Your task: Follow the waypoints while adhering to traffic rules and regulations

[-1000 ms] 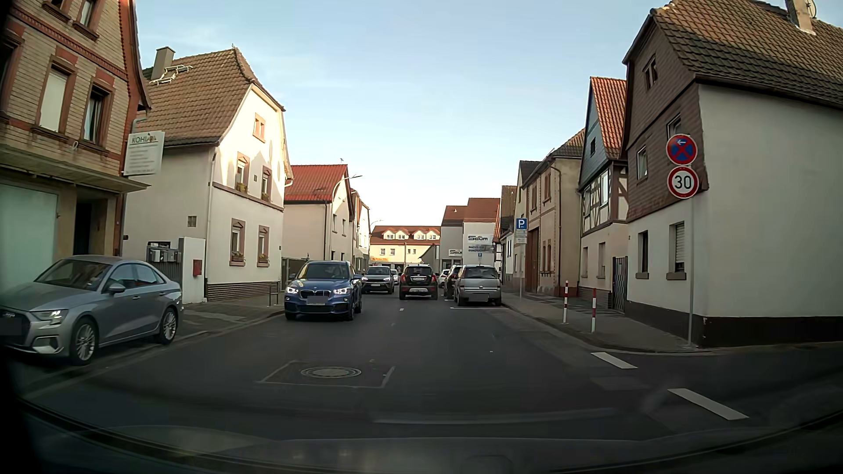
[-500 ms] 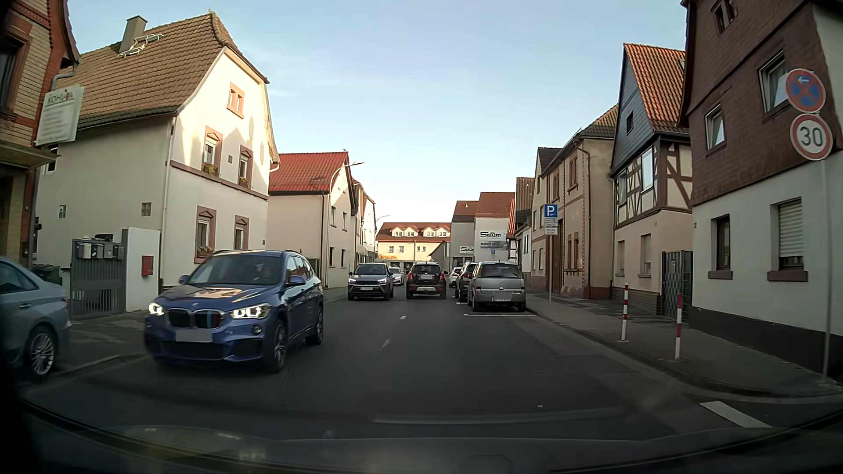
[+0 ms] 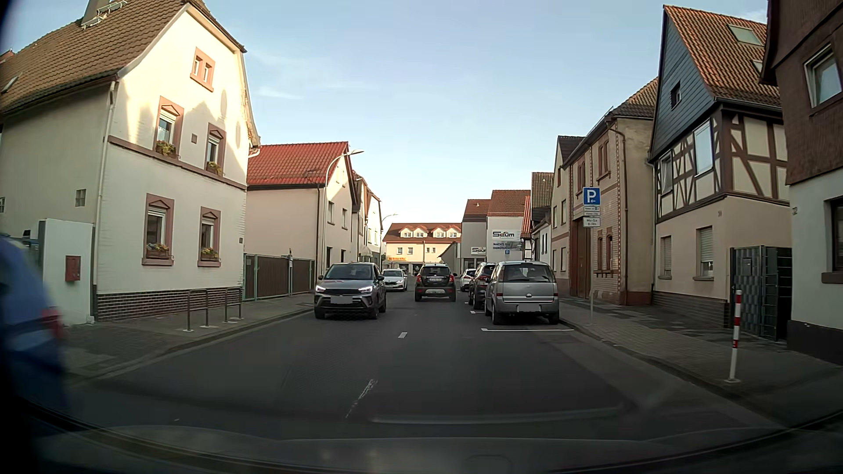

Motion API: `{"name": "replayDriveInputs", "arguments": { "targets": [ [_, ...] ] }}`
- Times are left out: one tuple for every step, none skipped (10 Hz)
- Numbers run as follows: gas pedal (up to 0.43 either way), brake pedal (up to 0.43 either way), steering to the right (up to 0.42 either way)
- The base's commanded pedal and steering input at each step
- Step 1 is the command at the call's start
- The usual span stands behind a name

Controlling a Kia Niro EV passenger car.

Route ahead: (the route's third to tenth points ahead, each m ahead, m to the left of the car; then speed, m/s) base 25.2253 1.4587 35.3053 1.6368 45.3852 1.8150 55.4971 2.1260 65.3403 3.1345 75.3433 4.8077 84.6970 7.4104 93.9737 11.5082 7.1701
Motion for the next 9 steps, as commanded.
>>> {"name": "replayDriveInputs", "arguments": {
  "targets": [
    [0.0,0.177,-0.017],
    [0.0,0.177,-0.013],
    [0.0,0.177,-0.012],
    [0.0,0.171,-0.011],
    [0.0,0.165,-0.01],
    [0.0,0.165,-0.012],
    [0.0,0.152,-0.019],
    [0.0,0.085,-0.02],
    [0.0,0.037,-0.019]
  ]
}}
